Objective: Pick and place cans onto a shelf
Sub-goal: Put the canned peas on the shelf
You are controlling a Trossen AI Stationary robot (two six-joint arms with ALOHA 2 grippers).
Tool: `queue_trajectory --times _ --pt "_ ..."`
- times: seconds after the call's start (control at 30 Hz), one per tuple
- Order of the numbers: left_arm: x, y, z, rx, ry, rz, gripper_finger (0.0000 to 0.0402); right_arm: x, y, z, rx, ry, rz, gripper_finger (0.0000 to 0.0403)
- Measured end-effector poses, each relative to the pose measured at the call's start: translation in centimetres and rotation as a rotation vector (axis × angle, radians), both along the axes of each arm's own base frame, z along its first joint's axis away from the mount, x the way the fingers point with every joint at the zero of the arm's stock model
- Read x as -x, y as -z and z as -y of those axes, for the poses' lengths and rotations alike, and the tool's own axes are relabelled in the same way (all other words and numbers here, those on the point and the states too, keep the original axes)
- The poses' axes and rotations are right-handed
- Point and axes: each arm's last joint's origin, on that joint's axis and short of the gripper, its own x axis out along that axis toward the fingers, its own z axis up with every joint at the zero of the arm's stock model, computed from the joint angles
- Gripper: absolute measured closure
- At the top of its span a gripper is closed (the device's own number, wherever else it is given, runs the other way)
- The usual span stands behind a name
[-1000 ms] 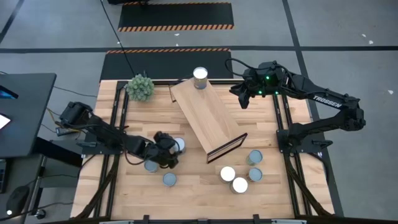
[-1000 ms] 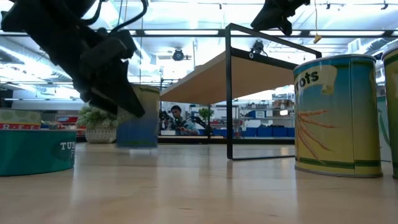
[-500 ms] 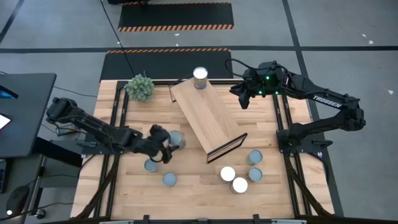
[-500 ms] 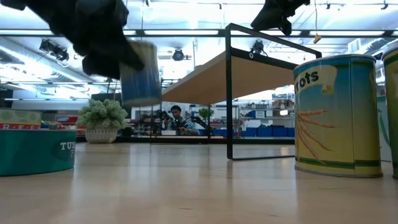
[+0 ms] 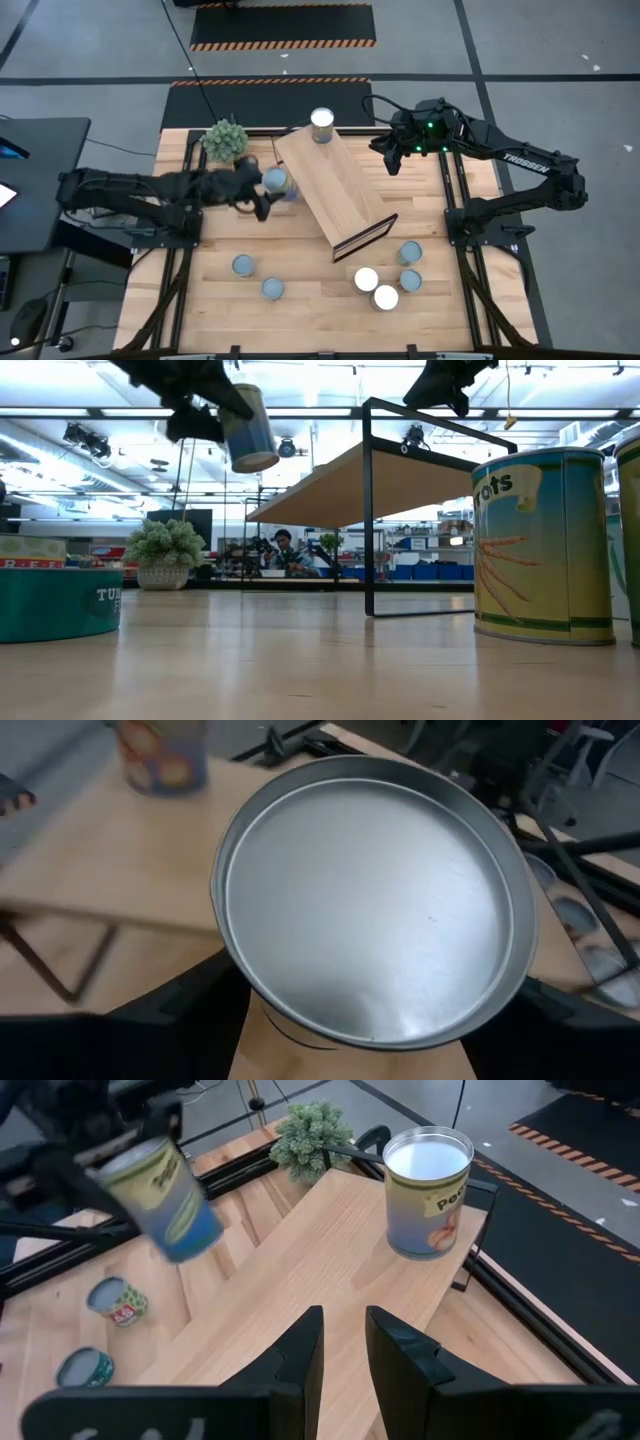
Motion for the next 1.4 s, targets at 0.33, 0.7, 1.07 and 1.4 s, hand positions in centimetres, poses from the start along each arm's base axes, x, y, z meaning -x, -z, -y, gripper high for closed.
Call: queue_trajectory --times 0.33,0.7,1.07,1.4 --pt "-0.4 -1.5 -7.9 -0.004 0.018 -0.053 0.0102 -0.1 0.0 0.0 -0.022 0.012 0.010 0.0318" --pt "-3.3 -1.3 -13.9 -0.027 0.168 -0.212 0.0102 -0.6 -0.3 -0.8 -0.029 0.041 0.047 0.0318" --pt "-3.7 -0.9 -16.8 -0.035 0.328 -0.370 0.0102 -1.0 -0.3 -2.0 -0.049 0.034 0.054 0.0318" --pt "-3.5 -0.8 -17.1 -0.133 0.380 -0.409 0.0102 -1.3 -0.6 -2.9 -0.026 0.028 0.083 0.0318"
